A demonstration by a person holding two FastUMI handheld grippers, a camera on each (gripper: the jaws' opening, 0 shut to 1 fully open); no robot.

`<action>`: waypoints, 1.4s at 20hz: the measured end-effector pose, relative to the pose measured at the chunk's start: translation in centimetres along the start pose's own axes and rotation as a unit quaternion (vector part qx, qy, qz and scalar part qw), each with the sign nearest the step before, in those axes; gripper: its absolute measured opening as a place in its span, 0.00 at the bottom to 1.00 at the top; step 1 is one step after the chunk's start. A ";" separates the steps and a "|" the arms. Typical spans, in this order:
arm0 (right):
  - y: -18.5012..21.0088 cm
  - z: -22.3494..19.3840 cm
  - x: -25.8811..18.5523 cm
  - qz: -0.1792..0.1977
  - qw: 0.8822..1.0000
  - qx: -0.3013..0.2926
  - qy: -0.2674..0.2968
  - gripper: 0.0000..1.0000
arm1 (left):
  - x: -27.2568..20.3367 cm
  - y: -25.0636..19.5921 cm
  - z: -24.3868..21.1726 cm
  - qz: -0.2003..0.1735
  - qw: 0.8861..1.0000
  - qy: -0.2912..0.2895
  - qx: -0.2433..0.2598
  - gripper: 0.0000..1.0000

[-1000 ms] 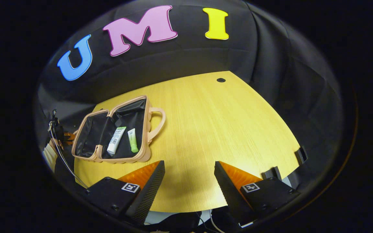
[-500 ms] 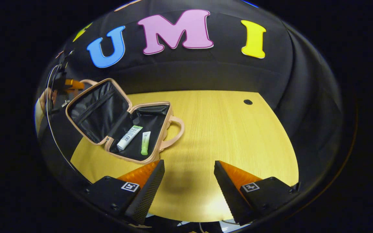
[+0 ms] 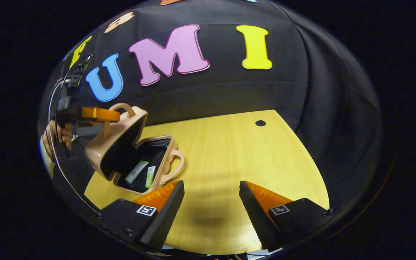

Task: First open the suitcase, pack the skin care products into it, and then close the suitcase.

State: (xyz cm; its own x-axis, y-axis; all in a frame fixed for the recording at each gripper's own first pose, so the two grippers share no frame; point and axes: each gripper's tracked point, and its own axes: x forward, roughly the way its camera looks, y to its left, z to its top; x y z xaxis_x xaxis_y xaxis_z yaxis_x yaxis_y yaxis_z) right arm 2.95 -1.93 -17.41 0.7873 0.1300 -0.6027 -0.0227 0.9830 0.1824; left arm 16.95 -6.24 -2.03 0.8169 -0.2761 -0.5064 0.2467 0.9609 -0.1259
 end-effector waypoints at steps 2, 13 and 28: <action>-1.8 -0.2 -0.5 -0.004 1.000 0.007 0.001 0.98 | 3.6 -1.9 -3.5 -0.007 0.999 0.033 0.000 0.06; -4.8 -0.5 -2.2 0.015 1.000 -0.021 -0.013 0.97 | 5.7 -3.9 -7.8 0.054 0.998 -0.012 -0.017 0.58; 6.3 1.3 -5.1 -0.002 0.992 -0.050 -0.115 0.97 | -23.2 0.5 -2.8 0.128 0.948 -0.291 0.021 0.96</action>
State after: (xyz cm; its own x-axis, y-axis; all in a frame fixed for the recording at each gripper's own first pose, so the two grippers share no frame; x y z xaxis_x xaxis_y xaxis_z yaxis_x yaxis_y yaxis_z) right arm -0.38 3.48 -12.18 0.9072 0.1041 -0.4076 -0.0712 0.9929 0.0950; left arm -3.32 0.69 7.25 0.9990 -0.0110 0.0427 0.0119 0.9997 -0.0223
